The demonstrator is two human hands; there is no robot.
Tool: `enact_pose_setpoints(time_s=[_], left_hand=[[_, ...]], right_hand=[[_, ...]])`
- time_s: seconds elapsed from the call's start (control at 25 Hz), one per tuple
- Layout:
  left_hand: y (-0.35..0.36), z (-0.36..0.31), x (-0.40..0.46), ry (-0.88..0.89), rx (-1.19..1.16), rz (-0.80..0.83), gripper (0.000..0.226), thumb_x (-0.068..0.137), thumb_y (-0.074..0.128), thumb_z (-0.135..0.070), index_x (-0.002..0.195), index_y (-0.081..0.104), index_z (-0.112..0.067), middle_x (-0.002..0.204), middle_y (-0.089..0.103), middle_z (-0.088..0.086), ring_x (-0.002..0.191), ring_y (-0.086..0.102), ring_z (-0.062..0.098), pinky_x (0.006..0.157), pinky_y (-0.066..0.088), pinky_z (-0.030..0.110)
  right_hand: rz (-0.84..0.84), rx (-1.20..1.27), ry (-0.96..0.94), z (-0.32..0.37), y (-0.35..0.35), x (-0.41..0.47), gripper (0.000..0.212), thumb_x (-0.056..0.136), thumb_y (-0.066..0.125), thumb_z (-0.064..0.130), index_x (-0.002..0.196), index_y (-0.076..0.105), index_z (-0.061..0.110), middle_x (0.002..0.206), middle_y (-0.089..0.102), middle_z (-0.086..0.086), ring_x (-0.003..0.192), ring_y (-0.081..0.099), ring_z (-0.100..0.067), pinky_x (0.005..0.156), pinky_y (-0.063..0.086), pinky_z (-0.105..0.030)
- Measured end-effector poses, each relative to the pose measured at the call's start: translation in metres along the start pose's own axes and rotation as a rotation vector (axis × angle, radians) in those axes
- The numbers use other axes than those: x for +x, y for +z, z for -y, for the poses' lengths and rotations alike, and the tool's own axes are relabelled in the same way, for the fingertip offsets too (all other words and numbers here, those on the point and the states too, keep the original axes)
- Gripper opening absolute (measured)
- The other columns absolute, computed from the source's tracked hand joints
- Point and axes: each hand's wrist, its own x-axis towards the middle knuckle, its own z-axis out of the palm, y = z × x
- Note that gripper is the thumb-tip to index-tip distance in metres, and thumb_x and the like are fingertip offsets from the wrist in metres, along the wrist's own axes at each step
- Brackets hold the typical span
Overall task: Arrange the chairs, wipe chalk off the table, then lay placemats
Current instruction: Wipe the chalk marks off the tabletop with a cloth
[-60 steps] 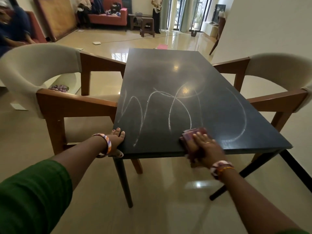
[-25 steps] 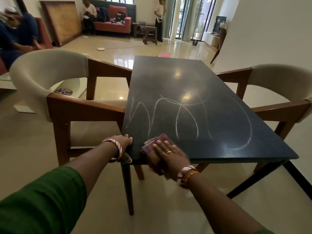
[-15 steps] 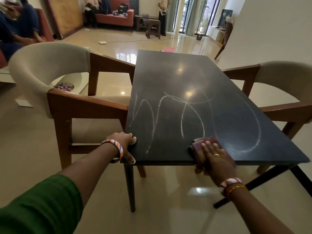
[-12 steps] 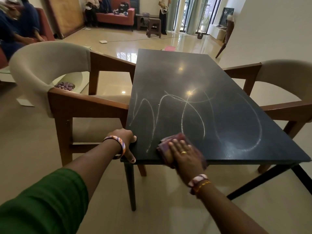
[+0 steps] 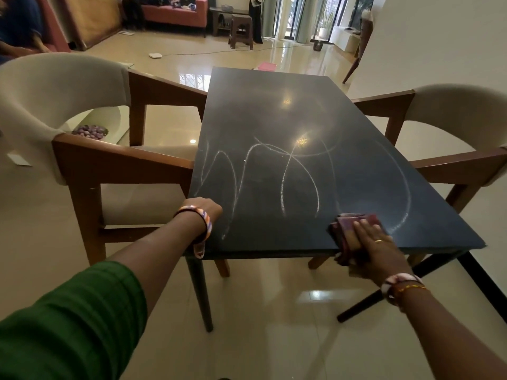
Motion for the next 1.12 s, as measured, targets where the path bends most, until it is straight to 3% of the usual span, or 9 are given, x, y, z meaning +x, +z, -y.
enact_pose_setpoints(time_s=[0.12, 0.24, 0.28, 0.4, 0.48, 0.64, 0.84, 0.92, 1.12], left_hand=[[0.001, 0.003, 0.004, 0.010, -0.001, -0.022, 0.028, 0.084, 0.063, -0.016, 0.110, 0.055, -0.009, 0.086, 0.051, 0.004, 0.077, 0.052, 0.016, 0.078, 0.048, 0.026], [-0.001, -0.001, 0.009, 0.016, 0.018, -0.033, 0.027, 0.085, 0.062, -0.016, 0.110, 0.056, -0.009, 0.086, 0.051, 0.004, 0.076, 0.052, 0.016, 0.074, 0.046, 0.025], [-0.003, -0.002, 0.009, 0.014, 0.021, -0.035, 0.027, 0.085, 0.062, -0.016, 0.110, 0.056, -0.009, 0.085, 0.051, 0.003, 0.076, 0.052, 0.016, 0.074, 0.046, 0.025], [-0.002, -0.002, 0.008, -0.017, -0.025, -0.031, 0.026, 0.083, 0.065, -0.020, 0.106, 0.058, -0.010, 0.082, 0.051, 0.002, 0.080, 0.056, 0.018, 0.079, 0.049, 0.028], [0.004, 0.002, 0.004, -0.051, -0.106, -0.034, 0.029, 0.079, 0.070, -0.024, 0.103, 0.058, -0.012, 0.081, 0.053, 0.000, 0.082, 0.059, 0.018, 0.081, 0.052, 0.029], [0.020, 0.015, -0.003, -0.074, -0.285, 0.010, 0.045, 0.067, 0.080, -0.028, 0.103, 0.057, -0.016, 0.094, 0.059, 0.001, 0.087, 0.060, 0.018, 0.083, 0.053, 0.032], [0.019, 0.015, -0.001, -0.051, -0.267, 0.013, 0.047, 0.067, 0.080, -0.027, 0.104, 0.055, -0.017, 0.100, 0.060, 0.004, 0.087, 0.059, 0.018, 0.082, 0.053, 0.030], [0.012, 0.012, 0.001, -0.041, -0.209, 0.013, 0.047, 0.068, 0.079, -0.025, 0.106, 0.053, -0.014, 0.098, 0.057, 0.004, 0.084, 0.055, 0.017, 0.077, 0.049, 0.026], [0.006, 0.009, 0.002, -0.043, -0.194, 0.022, 0.050, 0.067, 0.080, -0.027, 0.107, 0.053, -0.015, 0.094, 0.054, 0.002, 0.085, 0.055, 0.017, 0.082, 0.050, 0.029]], right_hand=[[-0.018, -0.124, 0.034, 0.004, 0.002, -0.005, 0.093, 0.077, 0.073, 0.034, 0.149, 0.017, 0.018, 0.156, 0.018, -0.007, 0.144, 0.018, -0.029, 0.116, 0.017, -0.045], [-0.121, -0.093, -0.206, 0.072, 0.029, -0.004, 0.097, 0.047, 0.092, 0.022, 0.134, 0.050, 0.011, 0.135, 0.052, -0.015, 0.122, 0.052, -0.038, 0.100, 0.038, -0.051], [-0.136, -0.062, -0.293, 0.103, 0.036, -0.005, 0.091, 0.049, 0.091, 0.019, 0.132, 0.053, 0.013, 0.133, 0.055, -0.014, 0.121, 0.053, -0.037, 0.101, 0.035, -0.049], [-0.023, 0.146, -0.516, 0.183, 0.032, -0.009, 0.070, 0.087, 0.062, 0.024, 0.147, 0.025, 0.027, 0.155, 0.020, 0.000, 0.144, 0.013, -0.021, 0.110, -0.002, -0.034], [0.082, 0.140, -0.544, 0.185, 0.026, -0.005, 0.072, 0.091, 0.054, 0.034, 0.149, 0.011, 0.032, 0.157, 0.002, 0.009, 0.143, -0.005, -0.011, 0.108, -0.011, -0.027], [0.162, 0.156, -0.293, 0.098, 0.011, 0.017, 0.089, 0.072, 0.035, 0.066, 0.150, 0.014, 0.027, 0.158, 0.004, 0.007, 0.146, 0.001, -0.017, 0.114, 0.000, -0.025], [0.144, 0.099, 0.083, 0.059, -0.010, 0.036, 0.073, 0.092, 0.034, 0.060, 0.150, 0.006, 0.027, 0.159, 0.000, 0.001, 0.146, 0.001, -0.022, 0.117, 0.005, -0.037], [0.120, 0.036, 0.015, 0.095, -0.006, 0.042, 0.073, 0.092, 0.037, 0.059, 0.151, 0.008, 0.028, 0.159, -0.001, 0.002, 0.146, 0.000, -0.022, 0.117, 0.005, -0.038], [0.235, 0.138, -0.357, 0.192, 0.006, 0.033, 0.055, 0.097, 0.041, 0.028, 0.148, 0.022, 0.032, 0.158, 0.011, 0.007, 0.146, 0.005, -0.019, 0.117, 0.003, -0.039]])
